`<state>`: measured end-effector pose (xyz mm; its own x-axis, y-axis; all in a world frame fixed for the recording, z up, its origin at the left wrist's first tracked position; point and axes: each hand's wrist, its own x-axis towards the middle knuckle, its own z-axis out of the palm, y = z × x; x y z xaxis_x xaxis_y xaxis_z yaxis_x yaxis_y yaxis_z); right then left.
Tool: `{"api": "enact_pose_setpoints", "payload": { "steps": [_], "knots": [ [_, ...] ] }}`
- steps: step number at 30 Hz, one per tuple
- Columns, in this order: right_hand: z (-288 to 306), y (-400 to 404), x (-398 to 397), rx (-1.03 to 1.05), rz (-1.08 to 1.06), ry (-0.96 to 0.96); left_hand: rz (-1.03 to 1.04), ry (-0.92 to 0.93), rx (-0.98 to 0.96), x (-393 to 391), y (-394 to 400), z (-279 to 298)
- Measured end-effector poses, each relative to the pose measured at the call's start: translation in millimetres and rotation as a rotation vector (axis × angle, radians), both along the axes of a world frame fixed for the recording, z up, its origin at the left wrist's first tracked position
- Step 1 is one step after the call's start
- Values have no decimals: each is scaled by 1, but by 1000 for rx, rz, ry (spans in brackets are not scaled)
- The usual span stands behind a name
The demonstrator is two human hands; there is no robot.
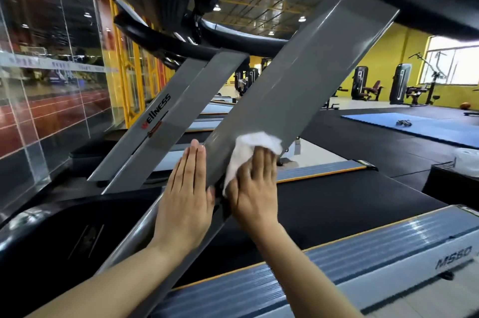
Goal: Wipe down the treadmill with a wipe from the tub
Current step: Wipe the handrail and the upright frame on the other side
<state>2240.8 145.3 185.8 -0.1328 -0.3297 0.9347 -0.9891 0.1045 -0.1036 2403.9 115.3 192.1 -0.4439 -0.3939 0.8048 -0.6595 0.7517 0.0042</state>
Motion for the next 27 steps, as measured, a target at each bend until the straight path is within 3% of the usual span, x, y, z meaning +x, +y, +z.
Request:
{"api": "enact_pose_setpoints", "payload": {
  "steps": [2,4,9,13,16,18,21,24,27],
  "knots": [
    [-11,2,-5,-1,24,107,-3,-11,-1,1,0,1],
    [3,2,-25,-29,-16,82,4,-19,-9,2,1,1],
    [65,-1,-47,-151,90,-571,25,-27,-8,1,4,0],
    [44,-6,-5,-300,292,-818,30,-24,-9,0,4,0],
    [6,6,32,-251,453,-908,45,-33,1,1,4,1],
    [15,5,24,-271,504,-895,59,-38,-4,1,4,1],
    [67,1,-17,-285,285,-872,63,-57,-2,1,5,2],
    [106,9,-48,-215,38,-521,56,-63,8,3,7,3],
    [105,8,-46,-164,22,-67,50,-70,17,4,8,2]
  ]
}}
